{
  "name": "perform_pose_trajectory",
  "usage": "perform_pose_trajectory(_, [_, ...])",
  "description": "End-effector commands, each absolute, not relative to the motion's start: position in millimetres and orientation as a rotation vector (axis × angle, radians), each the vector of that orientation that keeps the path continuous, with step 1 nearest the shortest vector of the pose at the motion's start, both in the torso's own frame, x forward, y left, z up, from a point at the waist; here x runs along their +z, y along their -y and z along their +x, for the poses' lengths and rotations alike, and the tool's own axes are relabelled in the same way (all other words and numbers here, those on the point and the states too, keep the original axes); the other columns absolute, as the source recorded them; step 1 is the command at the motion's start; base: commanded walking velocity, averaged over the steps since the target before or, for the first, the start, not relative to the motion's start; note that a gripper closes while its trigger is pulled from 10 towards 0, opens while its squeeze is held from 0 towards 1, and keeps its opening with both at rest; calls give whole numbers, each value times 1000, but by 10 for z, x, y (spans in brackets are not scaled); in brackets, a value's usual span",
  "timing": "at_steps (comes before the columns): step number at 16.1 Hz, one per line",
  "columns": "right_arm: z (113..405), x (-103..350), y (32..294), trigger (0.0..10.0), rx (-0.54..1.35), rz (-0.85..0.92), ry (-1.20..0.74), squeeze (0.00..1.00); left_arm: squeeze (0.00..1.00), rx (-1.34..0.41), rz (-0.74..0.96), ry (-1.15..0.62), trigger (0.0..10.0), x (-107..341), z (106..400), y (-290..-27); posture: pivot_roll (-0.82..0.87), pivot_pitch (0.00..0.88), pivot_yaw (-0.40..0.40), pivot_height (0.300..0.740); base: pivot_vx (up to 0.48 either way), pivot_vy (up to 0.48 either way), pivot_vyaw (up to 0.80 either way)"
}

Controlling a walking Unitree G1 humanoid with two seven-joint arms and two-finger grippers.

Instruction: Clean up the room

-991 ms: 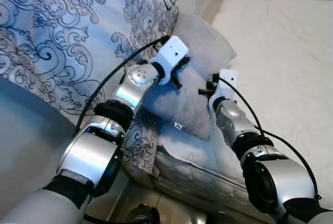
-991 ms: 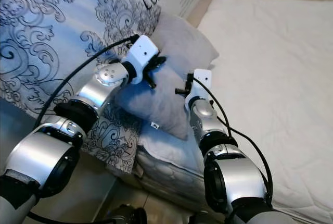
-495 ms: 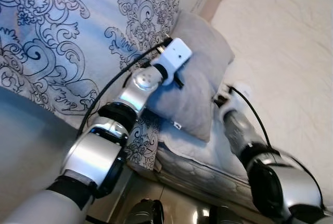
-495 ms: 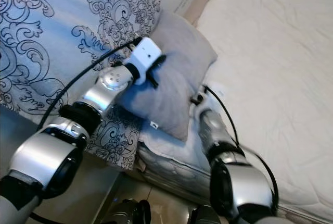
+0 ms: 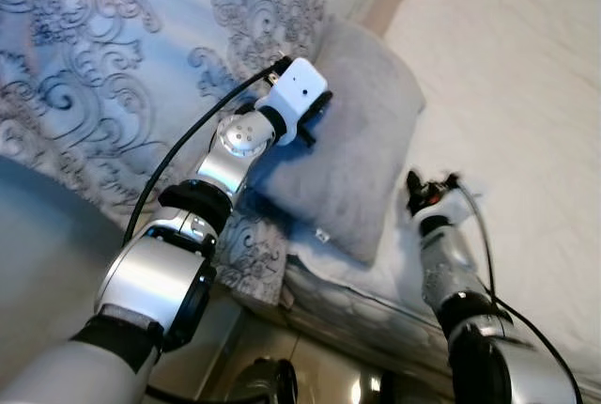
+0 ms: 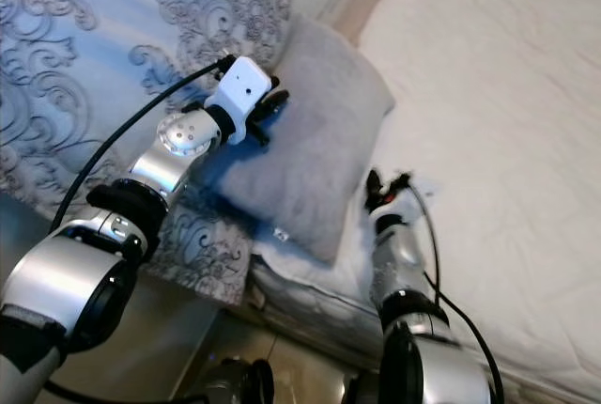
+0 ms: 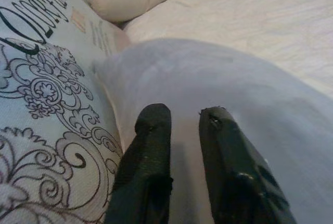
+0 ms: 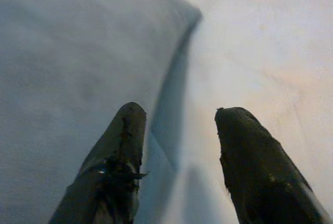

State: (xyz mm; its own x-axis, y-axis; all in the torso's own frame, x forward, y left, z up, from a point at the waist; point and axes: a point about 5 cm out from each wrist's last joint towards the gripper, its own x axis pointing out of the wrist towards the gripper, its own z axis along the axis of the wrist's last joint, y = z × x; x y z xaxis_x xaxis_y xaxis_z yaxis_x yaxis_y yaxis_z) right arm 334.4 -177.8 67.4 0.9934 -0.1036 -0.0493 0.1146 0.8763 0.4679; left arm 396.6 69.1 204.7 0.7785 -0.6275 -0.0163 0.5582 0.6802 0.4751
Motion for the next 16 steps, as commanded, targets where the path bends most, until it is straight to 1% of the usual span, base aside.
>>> perform_pose_trajectory(1, [3324, 705, 1752, 10000, -103, 515, 11, 1000, 1000, -675, 463, 184, 10000, 2150, 3975, -695, 41, 49, 136, 740, 0, 0, 0])
perform_pose_trajectory(2, [3275, 750, 1759, 10000, -84, 522, 54, 1000, 1000, -690, 435, 187, 10000, 2163, 3967, -683, 34, 33, 128, 740, 0, 0, 0])
perform_pose_trajectory(3, [3110, 876, 1770, 10000, 13, 492, 128, 1000, 1000, -723, 361, 188, 10000, 2181, 3936, -676, 15, 0, 112, 740, 0, 0, 0])
perform_pose_trajectory(5, [3025, 943, 1779, 10000, 61, 472, 153, 1000, 1000, -739, 316, 186, 10000, 2184, 3915, -681, 1, 0, 108, 740, 0, 0, 0])
perform_pose_trajectory(6, [2972, 1052, 1829, 10000, 75, 463, 174, 1000, 996, -792, 228, 196, 10000, 2203, 3832, -675, -16, 0, 106, 740, 0, 0, 0])
perform_pose_trajectory(7, [2953, 1106, 1844, 10000, 78, 443, 183, 1000, 804, -816, 217, 218, 10000, 2205, 3774, -665, -27, 0, 106, 740, 0, 0, 0])
perform_pose_trajectory(8, [2944, 1164, 1848, 10000, 70, 401, 187, 0, 482, -819, 188, 213, 10000, 2178, 3717, -664, -35, 0, 104, 740, 0, 0, 0])
perform_pose_trajectory(9, [2922, 1258, 1824, 10000, 61, 375, 181, 0, 349, -793, 131, 211, 10000, 2122, 3631, -685, -52, 0, 99, 740, 0, 0, 0])
perform_pose_trajectory(10, [2916, 1266, 1822, 10000, 61, 379, 176, 0, 306, -789, 126, 214, 10000, 2119, 3625, -689, -52, 0, 99, 740, 0, 0, 0])
perform_pose_trajectory(11, [2878, 1352, 1787, 10000, 21, 377, 183, 0, 306, -755, 178, 240, 10000, 2073, 3546, -744, -68, 0, 83, 740, 0, 0, 0])
perform_pose_trajectory(12, [2796, 1447, 1700, 10000, 26, 380, 199, 0, 318, -713, 182, 251, 10000, 2048, 3426, -760, -66, 0, 71, 740, 0, -394, 0])
perform_pose_trajectory(14, [2663, 1486, 1570, 10000, 64, 345, 182, 0, 318, -669, 170, 253, 10000, 2090, 3253, -782, -72, 0, 57, 740, 0, -480, 0])
perform_pose_trajectory(16, [2621, 1467, 1539, 10000, 72, 300, 144, 0, 314, -628, 149, 238, 10000, 2099, 3202, -818, -75, 0, 57, 740, 0, -480, 0])
